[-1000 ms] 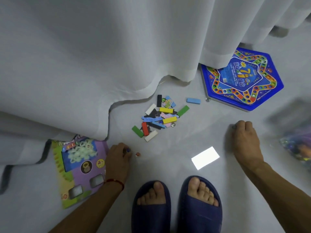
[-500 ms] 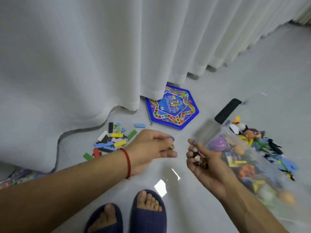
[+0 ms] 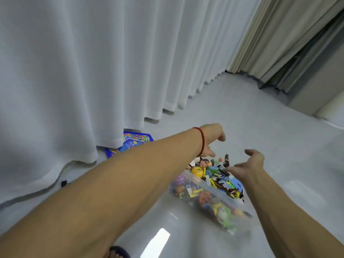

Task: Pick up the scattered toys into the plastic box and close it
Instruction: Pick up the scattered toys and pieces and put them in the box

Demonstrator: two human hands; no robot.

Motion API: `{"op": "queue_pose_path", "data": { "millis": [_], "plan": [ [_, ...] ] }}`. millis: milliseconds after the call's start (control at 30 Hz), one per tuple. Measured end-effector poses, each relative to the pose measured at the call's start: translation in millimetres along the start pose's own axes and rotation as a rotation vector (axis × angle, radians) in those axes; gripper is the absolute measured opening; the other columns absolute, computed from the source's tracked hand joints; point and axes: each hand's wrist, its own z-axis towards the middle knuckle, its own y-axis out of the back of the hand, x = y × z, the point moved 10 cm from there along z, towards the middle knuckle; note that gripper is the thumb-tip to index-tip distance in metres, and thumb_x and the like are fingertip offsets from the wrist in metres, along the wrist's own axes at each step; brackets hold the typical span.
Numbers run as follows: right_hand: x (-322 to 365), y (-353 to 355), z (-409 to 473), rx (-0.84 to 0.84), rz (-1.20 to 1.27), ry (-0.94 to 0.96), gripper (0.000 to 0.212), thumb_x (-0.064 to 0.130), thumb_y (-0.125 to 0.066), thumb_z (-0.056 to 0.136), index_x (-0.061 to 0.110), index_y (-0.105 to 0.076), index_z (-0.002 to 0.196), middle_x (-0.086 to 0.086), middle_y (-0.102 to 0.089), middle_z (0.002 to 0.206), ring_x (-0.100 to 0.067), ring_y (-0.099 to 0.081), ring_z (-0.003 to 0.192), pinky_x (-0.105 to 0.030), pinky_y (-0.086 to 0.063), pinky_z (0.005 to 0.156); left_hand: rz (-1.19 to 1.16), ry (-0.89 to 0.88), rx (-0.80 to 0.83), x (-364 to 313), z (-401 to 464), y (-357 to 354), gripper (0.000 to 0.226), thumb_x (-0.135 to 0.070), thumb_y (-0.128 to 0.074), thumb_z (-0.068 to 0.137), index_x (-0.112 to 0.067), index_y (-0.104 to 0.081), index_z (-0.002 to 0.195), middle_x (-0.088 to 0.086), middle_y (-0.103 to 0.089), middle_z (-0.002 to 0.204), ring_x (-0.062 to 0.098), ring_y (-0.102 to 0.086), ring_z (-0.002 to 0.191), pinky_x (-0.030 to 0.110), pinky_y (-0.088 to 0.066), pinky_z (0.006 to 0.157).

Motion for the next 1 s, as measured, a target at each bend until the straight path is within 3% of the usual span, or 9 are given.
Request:
{"op": "queue_pose_path", "data": {
  "millis": [100, 167, 233, 300, 400, 500, 600, 733, 1000],
  "plan": [
    [2.9, -4.5, -8.7, 0.026, -0.057, 0.055, 0.075, 0.022, -0.048, 0.090, -0.004, -0.017, 0.154, -0.021, -0.018, 0.161, -0.041, -0.030, 0.145, -0.051, -0.030, 0.115, 0.131, -0.032, -0.102, 0.5, -9.5, 43.1, 0.049, -0.002, -0.054, 0.091, -0.008, -0.040, 0.138, 0.021, -0.035, 0.148, 0.035, -0.039, 0.136, 0.038, -0.043, 0.104],
    [-14.8, -17.1, -12.9, 0.127, -0.179, 0.049, 0.067, 0.023, -0.049, 0.090, -0.004, -0.034, 0.149, -0.022, -0.034, 0.154, -0.046, -0.039, 0.140, -0.049, -0.034, 0.117, 0.245, -0.063, -0.202, 5.9, -24.9, 95.2, 0.030, -0.002, -0.056, 0.089, -0.010, -0.054, 0.118, 0.018, -0.057, 0.118, 0.032, -0.061, 0.106, 0.035, -0.051, 0.090],
    [-48.2, -37.0, -19.2, 0.253, -0.354, 0.023, 0.053, 0.024, -0.050, 0.091, -0.004, -0.054, 0.135, -0.023, -0.057, 0.130, -0.043, -0.058, 0.120, -0.048, -0.047, 0.107, 0.350, -0.075, -0.285, 21.8, -46.0, 155.4, 0.019, -0.001, -0.052, 0.086, -0.006, -0.053, 0.104, 0.015, -0.051, 0.089, 0.027, -0.057, 0.076, 0.036, -0.054, 0.079],
    [-93.6, -62.0, -30.4, 0.376, -0.558, 0.005, 0.042, 0.021, -0.051, 0.090, -0.004, -0.062, 0.123, -0.021, -0.066, 0.112, -0.037, -0.067, 0.102, -0.047, -0.053, 0.098, 0.459, -0.033, -0.418, 48.3, -74.5, 220.8, 0.019, 0.000, -0.050, 0.084, -0.008, -0.054, 0.100, 0.013, -0.047, 0.086, 0.026, -0.051, 0.073, 0.037, -0.056, 0.073],
    [-180.3, -97.9, -52.0, 0.553, -0.916, 0.005, 0.027, 0.022, -0.056, 0.094, 0.004, -0.069, 0.109, -0.021, -0.071, 0.107, -0.031, -0.069, 0.089, -0.047, -0.055, 0.092, 0.585, 0.062, -0.544, 104.3, -125.3, 307.4, 0.022, 0.003, -0.049, 0.086, -0.005, -0.060, 0.103, 0.016, -0.051, 0.087, 0.027, -0.051, 0.073, 0.036, -0.054, 0.069],
    [-273.3, -127.7, -77.0, 0.793, -1.254, 0.036, 0.021, 0.022, -0.064, 0.093, 0.010, -0.070, 0.109, -0.018, -0.073, 0.107, -0.025, -0.072, 0.084, -0.046, -0.058, 0.085, 0.684, 0.183, -0.647, 178.3, -165.8, 382.9, 0.016, 0.003, -0.053, 0.086, -0.011, -0.060, 0.081, 0.011, -0.056, 0.079, 0.016, -0.062, 0.060, 0.027, -0.056, 0.063],
    [-365.2, -147.7, -105.3, 1.115, -1.630, 0.208, 0.021, 0.024, -0.064, 0.090, 0.023, -0.070, 0.110, -0.003, -0.074, 0.100, -0.017, -0.071, 0.087, -0.039, -0.059, 0.085, 0.725, 0.218, -0.825, 246.6, -196.7, 432.9, 0.019, -0.005, -0.061, 0.078, -0.021, -0.066, 0.086, 0.007, -0.064, 0.092, 0.025, -0.065, 0.081, 0.031, -0.057, 0.076],
    [-486.1, -148.5, -141.2, 1.558, -2.049, 0.593, 0.033, 0.031, -0.059, 0.095, 0.026, -0.061, 0.127, 0.001, -0.064, 0.123, -0.016, -0.060, 0.105, -0.032, -0.049, 0.094, 0.783, 0.311, -0.885, 338.1, -201.1, 463.6, 0.033, -0.003, -0.059, 0.078, -0.021, -0.062, 0.106, 0.005, -0.062, 0.114, 0.022, -0.058, 0.104, 0.024, -0.046, 0.086],
    [-613.3, -124.8, -170.8, 1.894, -1.946, 1.233, 0.038, 0.017, -0.063, 0.093, 0.013, -0.060, 0.131, -0.012, -0.055, 0.124, -0.029, -0.056, 0.106, -0.042, -0.057, 0.076, 0.898, -0.076, -1.064, 353.3, -167.8, 489.7, 0.048, 0.006, -0.056, 0.080, -0.015, -0.058, 0.123, 0.005, -0.052, 0.128, 0.019, -0.051, 0.117, 0.033, -0.044, 0.103]
  ]
}}
